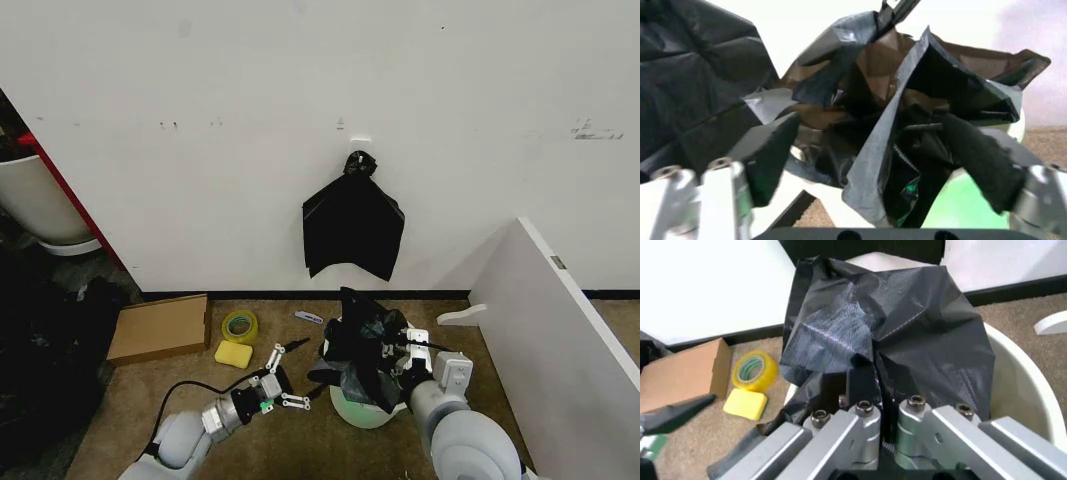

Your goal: Place the garbage bag over the trash bin.

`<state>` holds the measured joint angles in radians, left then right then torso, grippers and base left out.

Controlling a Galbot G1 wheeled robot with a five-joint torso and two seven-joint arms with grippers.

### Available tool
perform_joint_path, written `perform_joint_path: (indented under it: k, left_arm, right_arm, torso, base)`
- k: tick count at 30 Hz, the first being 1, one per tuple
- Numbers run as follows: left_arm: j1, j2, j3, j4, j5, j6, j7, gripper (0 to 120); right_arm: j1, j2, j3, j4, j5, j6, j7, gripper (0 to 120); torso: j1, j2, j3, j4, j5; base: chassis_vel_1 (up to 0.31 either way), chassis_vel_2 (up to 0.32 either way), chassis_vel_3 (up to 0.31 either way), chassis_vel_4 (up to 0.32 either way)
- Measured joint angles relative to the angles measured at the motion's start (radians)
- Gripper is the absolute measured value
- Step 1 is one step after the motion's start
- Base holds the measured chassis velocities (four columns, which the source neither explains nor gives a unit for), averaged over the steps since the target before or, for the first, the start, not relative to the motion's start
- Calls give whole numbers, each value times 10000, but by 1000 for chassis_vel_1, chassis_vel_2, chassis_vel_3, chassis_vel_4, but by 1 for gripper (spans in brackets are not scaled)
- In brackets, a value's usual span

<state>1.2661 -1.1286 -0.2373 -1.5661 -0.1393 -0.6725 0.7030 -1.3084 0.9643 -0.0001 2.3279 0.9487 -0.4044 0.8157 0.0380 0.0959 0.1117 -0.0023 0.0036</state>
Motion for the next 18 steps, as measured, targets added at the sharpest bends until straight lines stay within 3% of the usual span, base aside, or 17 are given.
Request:
perform_joint_path:
  k: [3,5,9,17,18]
  left_arm:
    - [-81,-50,39,59,104,-1,0,66]
    - [-92,-51,40,67,114,0,-4,64]
    - [-122,-81,51,113,233,25,-200,46]
    - [-8,-152,-7,113,365,44,-637,20]
    - [9,-160,-19,113,365,43,-778,12]
  right_arm:
    - [7,-11,-4,55,19,-14,23,0]
    - [11,-14,-5,69,28,-19,31,0]
    - [26,-21,-21,148,53,-72,87,0]
    - [110,-31,6,159,52,-68,102,0]
    - [135,-34,32,144,52,-55,102,0]
  torso:
    - [0,0,0,0,1]
    - [0,0,0,0,1]
    - [0,0,0,0,1]
    - [0,0,-2,0,0]
    - [0,0,-1,0,1]
  base:
    - [0,0,0,0]
    - [0,0,0,0]
    - [0,0,0,0]
    - [0,0,0,0]
    - [0,0,0,0]
